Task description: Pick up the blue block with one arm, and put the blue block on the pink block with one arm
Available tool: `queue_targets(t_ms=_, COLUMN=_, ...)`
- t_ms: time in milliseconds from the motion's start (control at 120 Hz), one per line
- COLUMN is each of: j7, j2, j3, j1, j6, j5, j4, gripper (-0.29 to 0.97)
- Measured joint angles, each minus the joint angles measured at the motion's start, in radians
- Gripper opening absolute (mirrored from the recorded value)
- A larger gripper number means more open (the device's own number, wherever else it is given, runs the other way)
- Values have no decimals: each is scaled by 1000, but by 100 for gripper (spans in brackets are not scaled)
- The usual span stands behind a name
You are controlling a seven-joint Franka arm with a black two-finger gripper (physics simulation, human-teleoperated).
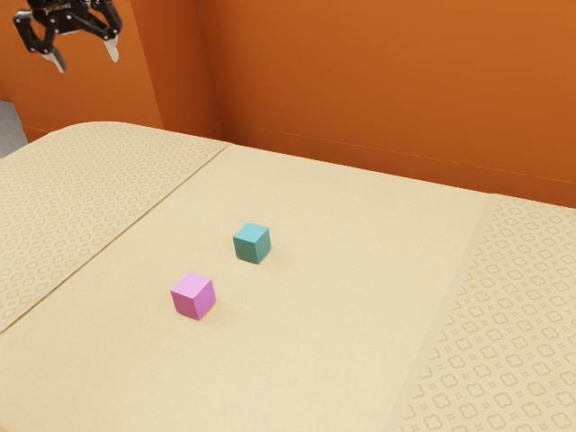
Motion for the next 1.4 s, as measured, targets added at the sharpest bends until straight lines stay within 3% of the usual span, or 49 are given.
queue_targets(t_ms=142, j7=33, j2=45, j3=-1, j1=32, j6=-1, j5=-14, j4=25, gripper=66)
queue_targets(t_ms=200, j7=41, j2=39, j3=-5, j1=33, j6=-15, j5=5, j4=134, gripper=66)
queue_targets(t_ms=275, j7=48, j2=-9, j3=-7, j1=-55, j6=-57, j5=32, j4=208, gripper=66)
queue_targets(t_ms=425, j7=61, j2=-118, j3=-13, j1=-331, j6=-205, j5=102, j4=248, gripper=66)
queue_targets(t_ms=508, j7=67, j2=-124, j3=-38, j1=-392, j6=-253, j5=117, j4=249, gripper=66)
queue_targets(t_ms=592, j7=71, j2=-124, j3=-45, j1=-396, j6=-280, j5=124, j4=244, gripper=66)
queue_targets(t_ms=667, j7=75, j2=-134, j3=-29, j1=-388, j6=-277, j5=130, j4=161, gripper=66)
queue_targets(t_ms=750, j7=76, j2=-234, j3=-16, j1=-362, j6=-207, j5=136, j4=-122, gripper=66)
queue_targets(t_ms=792, j7=76, j2=-312, j3=-47, j1=-290, j6=-128, j5=137, j4=-318, gripper=66)
queue_targets(t_ms=883, j7=76, j2=-459, j3=-254, j1=28, j6=62, j5=132, j4=-750, gripper=66)
queue_targets(t_ms=958, j7=77, j2=-436, j3=-303, j1=128, j6=167, j5=101, j4=-912, gripper=66)
queue_targets(t_ms=1025, j7=84, j2=-302, j3=-318, j1=108, j6=277, j5=104, j4=-910, gripper=66)
queue_targets(t_ms=1117, j7=121, j2=-44, j3=-331, j1=70, j6=427, j5=111, j4=-779, gripper=66)
queue_targets(t_ms=1208, j7=182, j2=125, j3=-354, j1=65, j6=566, j5=112, j4=-685, gripper=66)
queue_targets(t_ms=1242, j7=206, j2=188, j3=-496, j1=221, j6=609, j5=112, j4=-636, gripper=66)
queue_targets(t_ms=1283, j7=235, j2=255, j3=-763, j1=489, j6=653, j5=116, j4=-589, gripper=66)
queue_targets(t_ms=1308, j7=251, j2=287, j3=-868, j1=592, j6=675, j5=119, j4=-567, gripper=66)
queue_targets(t_ms=1350, j7=276, j2=337, j3=-964, j1=688, j6=706, j5=123, j4=-527, gripper=66)
queue_targets(t_ms=1400, j7=304, j2=377, j3=-1014, j1=738, j6=736, j5=126, j4=-493, gripper=66)
